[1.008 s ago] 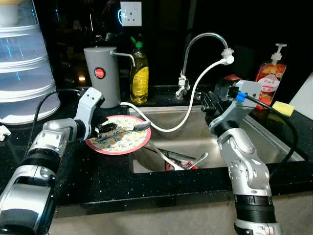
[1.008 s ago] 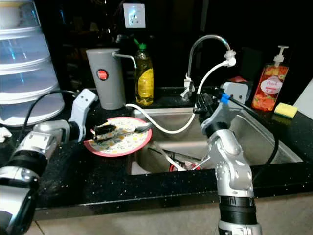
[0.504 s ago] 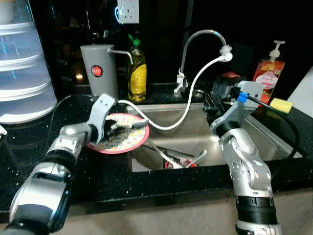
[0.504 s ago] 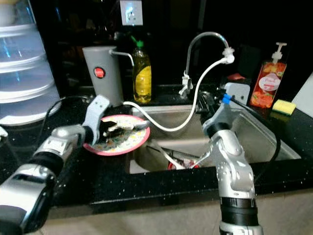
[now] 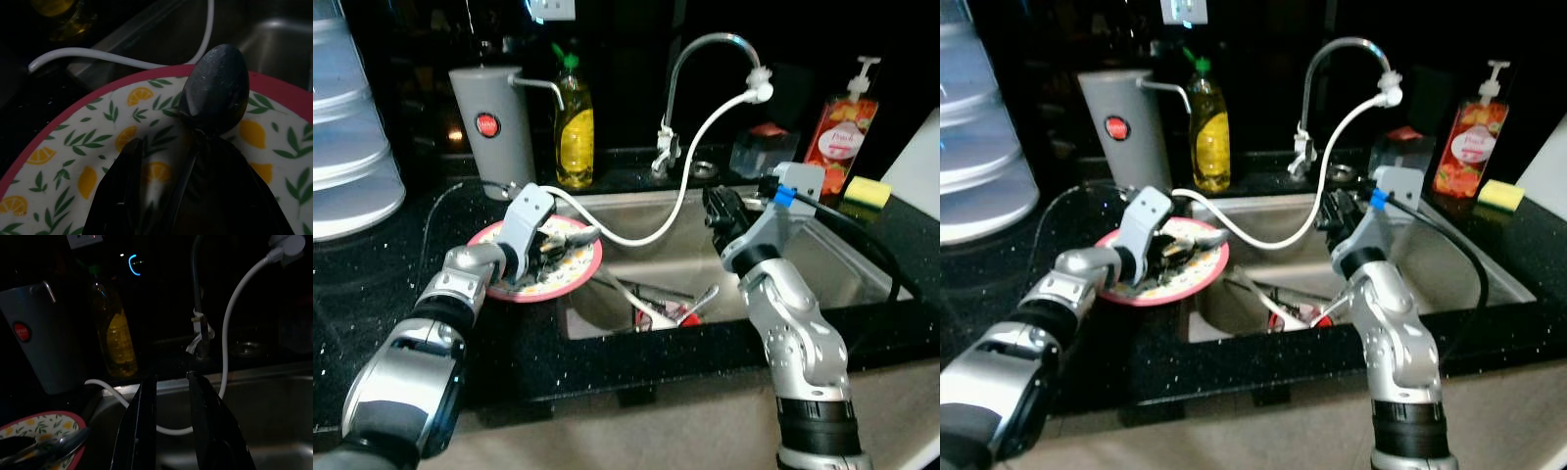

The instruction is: Kitchen organization

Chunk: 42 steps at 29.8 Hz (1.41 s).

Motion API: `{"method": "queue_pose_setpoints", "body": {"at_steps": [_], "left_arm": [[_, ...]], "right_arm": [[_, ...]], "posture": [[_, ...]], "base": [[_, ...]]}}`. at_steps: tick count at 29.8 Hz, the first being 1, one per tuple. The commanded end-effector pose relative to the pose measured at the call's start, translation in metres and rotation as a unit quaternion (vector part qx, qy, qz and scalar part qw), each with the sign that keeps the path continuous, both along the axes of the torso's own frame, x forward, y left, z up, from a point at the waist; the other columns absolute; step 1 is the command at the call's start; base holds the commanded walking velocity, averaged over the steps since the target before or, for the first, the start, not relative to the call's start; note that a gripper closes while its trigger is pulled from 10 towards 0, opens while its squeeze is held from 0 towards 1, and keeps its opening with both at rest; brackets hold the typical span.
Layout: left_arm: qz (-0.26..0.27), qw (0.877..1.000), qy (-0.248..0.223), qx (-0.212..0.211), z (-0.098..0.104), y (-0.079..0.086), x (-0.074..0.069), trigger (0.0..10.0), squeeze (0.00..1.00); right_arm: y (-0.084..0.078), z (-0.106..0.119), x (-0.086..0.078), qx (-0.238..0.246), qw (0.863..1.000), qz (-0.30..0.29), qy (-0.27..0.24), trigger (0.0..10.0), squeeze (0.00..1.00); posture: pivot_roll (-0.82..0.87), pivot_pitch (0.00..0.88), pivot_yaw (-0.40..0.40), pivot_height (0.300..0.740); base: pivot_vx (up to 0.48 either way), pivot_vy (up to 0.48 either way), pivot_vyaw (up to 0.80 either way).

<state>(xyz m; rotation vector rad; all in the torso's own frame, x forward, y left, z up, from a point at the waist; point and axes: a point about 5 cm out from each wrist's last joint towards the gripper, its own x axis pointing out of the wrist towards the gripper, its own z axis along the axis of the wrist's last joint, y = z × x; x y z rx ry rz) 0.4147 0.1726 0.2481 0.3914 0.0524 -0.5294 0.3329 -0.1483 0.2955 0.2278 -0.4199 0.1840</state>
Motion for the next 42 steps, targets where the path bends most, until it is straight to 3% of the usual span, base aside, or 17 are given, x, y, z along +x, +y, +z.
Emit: {"method": "queue_pose_setpoints", "body": {"at_steps": [1,3,4,5,6,7,8,11,19,22,25,30,31,35,39,42], "left_arm": [[0.021,0.999,0.03,0.012,-0.013,0.011,-0.001,10.0,0.0],[0.021,0.999,0.038,0.01,-0.015,0.011,-0.002,10.0,0.0],[0.017,0.998,0.062,-0.002,-0.019,0.012,-0.003,7.5,0.0],[0.012,0.994,0.107,-0.028,-0.025,0.015,-0.005,2.3,0.0],[0.012,0.994,0.107,-0.028,-0.025,0.015,-0.005,2.3,0.0],[0.009,0.991,0.127,-0.039,-0.028,0.016,-0.006,0.2,0.0],[0.007,0.99,0.138,-0.043,-0.029,0.017,-0.007,0.0,0.0],[0.007,0.986,0.164,-0.004,-0.039,0.03,-0.012,0.0,0.0],[0.03,0.987,0.155,0.003,-0.039,0.046,-0.015,0.0,0.0],[0.043,0.989,0.142,-0.01,-0.034,0.053,-0.015,0.0,0.0],[0.049,0.991,0.114,-0.048,-0.019,0.055,-0.014,0.0,0.0],[0.034,0.994,0.049,-0.089,0.009,0.046,-0.015,0.0,0.0],[0.028,0.993,0.008,-0.11,0.026,0.04,-0.016,10.0,0.0],[0.016,0.989,-0.044,-0.142,0.048,0.029,-0.023,10.0,0.0],[-0.018,0.98,-0.105,-0.167,0.074,0.001,-0.038,10.0,0.0],[-0.022,0.977,-0.112,-0.181,0.08,-0.008,-0.043,10.0,0.0]], "right_arm": [[-0.002,-0.002,-0.003,-0.001,1.0,-0.003,0.005,10.0,0.0],[-0.001,-0.003,-0.003,-0.001,1.0,-0.003,0.007,10.0,0.0],[-0.001,-0.003,-0.003,-0.001,1.0,-0.002,0.009,10.0,0.0],[0.001,-0.004,-0.002,-0.001,1.0,-0.001,0.01,10.0,0.0],[0.001,-0.004,-0.002,-0.001,1.0,-0.001,0.01,10.0,0.0],[0.001,-0.004,-0.002,-0.001,1.0,0.0,0.011,10.0,0.0],[0.001,-0.004,-0.003,0.0,1.0,0.0,0.011,10.0,0.0],[0.001,-0.003,-0.003,0.0,1.0,0.0,0.012,10.0,0.0],[0.0,-0.005,-0.002,0.002,1.0,-0.001,0.014,10.0,0.0],[0.0,-0.005,-0.001,0.003,1.0,0.0,0.014,10.0,0.0],[0.0,-0.004,0.001,0.004,1.0,0.002,0.012,10.0,0.0],[0.0,-0.003,0.002,0.005,1.0,0.003,0.011,10.0,0.0],[0.0,-0.003,0.002,0.006,1.0,0.004,0.011,10.0,0.0],[0.001,-0.003,0.003,0.007,1.0,0.007,0.011,10.0,0.0],[0.004,-0.002,0.003,0.008,1.0,0.012,0.008,10.0,0.0],[0.004,-0.002,0.003,0.008,1.0,0.012,0.007,10.0,0.0]], "posture": [[0.01,0.174,-0.039,0.74],[0.01,0.175,-0.039,0.74],[0.02,0.176,-0.04,0.74],[0.02,0.175,-0.04,0.74],[0.02,0.175,-0.04,0.74],[0.02,0.174,-0.04,0.74],[0.02,0.174,-0.039,0.74],[0.02,0.171,-0.038,0.74],[0.04,0.158,-0.041,0.74],[0.04,0.153,-0.041,0.74],[0.04,0.148,-0.046,0.74],[0.05,0.143,-0.05,0.74],[0.05,0.143,-0.051,0.74],[0.05,0.139,-0.054,0.74],[0.05,0.136,-0.052,0.74],[0.04,0.133,-0.051,0.74]], "base": [[0.0,0.0,0.0],[0.0,0.0,0.0],[0.0,0.0,0.0],[0.0,0.0,0.0],[0.0,0.0,0.0],[0.0,0.0,0.0],[0.0,0.0,0.0],[0.0,0.0,0.0],[0.0,0.0,0.0],[0.0,0.0,0.0],[0.0,0.0,0.0],[0.0,0.0,0.0],[0.0,0.0,0.0],[0.0,0.0,0.0],[0.0,0.0,0.0],[0.0,0.0,0.0]]}}
